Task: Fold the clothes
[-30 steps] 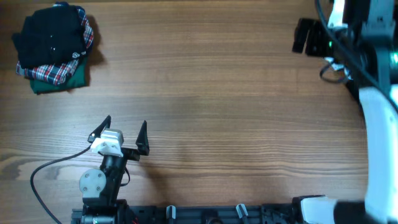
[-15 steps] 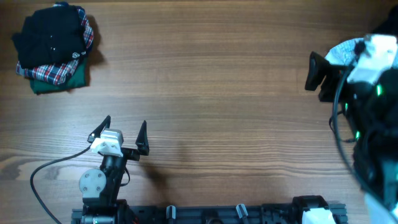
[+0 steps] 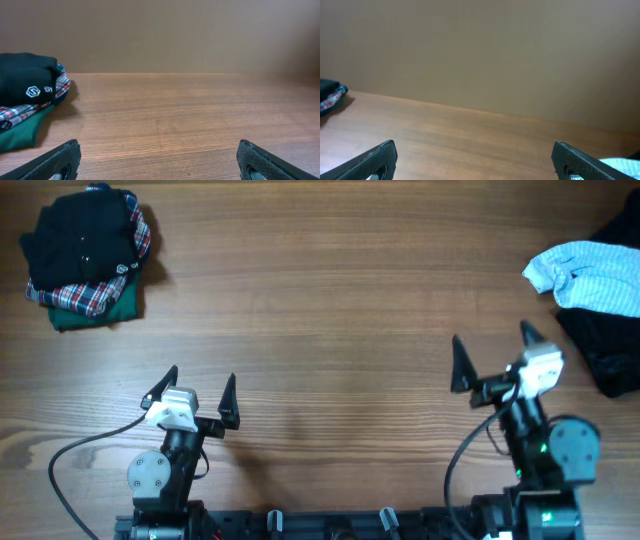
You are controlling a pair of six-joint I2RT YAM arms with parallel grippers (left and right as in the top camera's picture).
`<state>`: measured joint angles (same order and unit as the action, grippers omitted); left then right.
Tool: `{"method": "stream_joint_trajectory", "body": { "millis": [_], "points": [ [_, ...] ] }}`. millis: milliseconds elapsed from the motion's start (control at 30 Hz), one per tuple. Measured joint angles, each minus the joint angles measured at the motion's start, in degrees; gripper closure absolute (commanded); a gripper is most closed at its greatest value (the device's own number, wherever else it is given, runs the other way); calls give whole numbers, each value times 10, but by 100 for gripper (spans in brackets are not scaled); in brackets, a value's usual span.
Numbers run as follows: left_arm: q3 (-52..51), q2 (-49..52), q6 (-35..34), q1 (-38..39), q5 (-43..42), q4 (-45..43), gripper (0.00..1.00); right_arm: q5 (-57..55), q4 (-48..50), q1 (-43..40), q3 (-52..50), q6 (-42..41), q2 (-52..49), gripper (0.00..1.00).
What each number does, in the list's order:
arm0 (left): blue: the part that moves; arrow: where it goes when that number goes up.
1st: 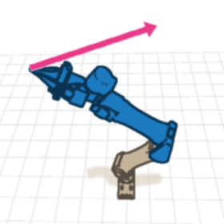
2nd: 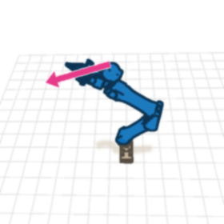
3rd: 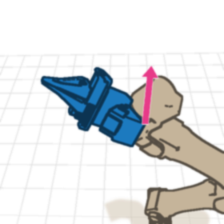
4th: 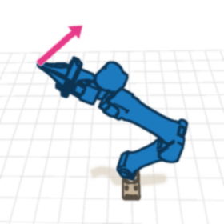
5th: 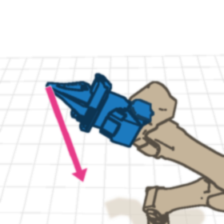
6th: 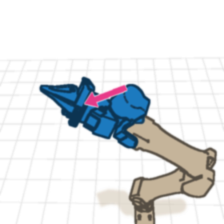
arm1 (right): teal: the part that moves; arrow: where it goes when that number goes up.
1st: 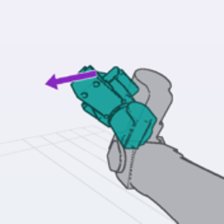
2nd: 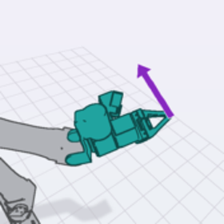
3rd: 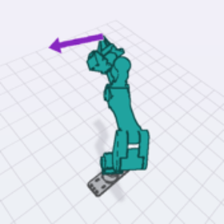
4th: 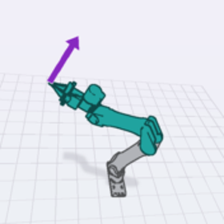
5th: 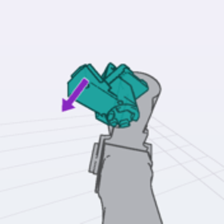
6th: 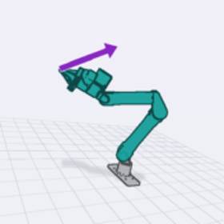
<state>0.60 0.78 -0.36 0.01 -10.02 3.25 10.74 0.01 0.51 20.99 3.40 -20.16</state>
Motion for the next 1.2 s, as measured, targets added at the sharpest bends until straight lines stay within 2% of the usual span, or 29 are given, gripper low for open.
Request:
{"method": "stream_joint_trajectory", "body": {
  "millis": [367,833,1200],
  "points": [
    [0,0,0,0,0,0,0,7,31,-18,-128,4,138,0],
    [0,0,0,0,2,0,0,14,38,-18,-195,4,189,0],
    [0,0,0,0,2,0,0,24,9,-18,-205,4,191,0]
  ]
}}
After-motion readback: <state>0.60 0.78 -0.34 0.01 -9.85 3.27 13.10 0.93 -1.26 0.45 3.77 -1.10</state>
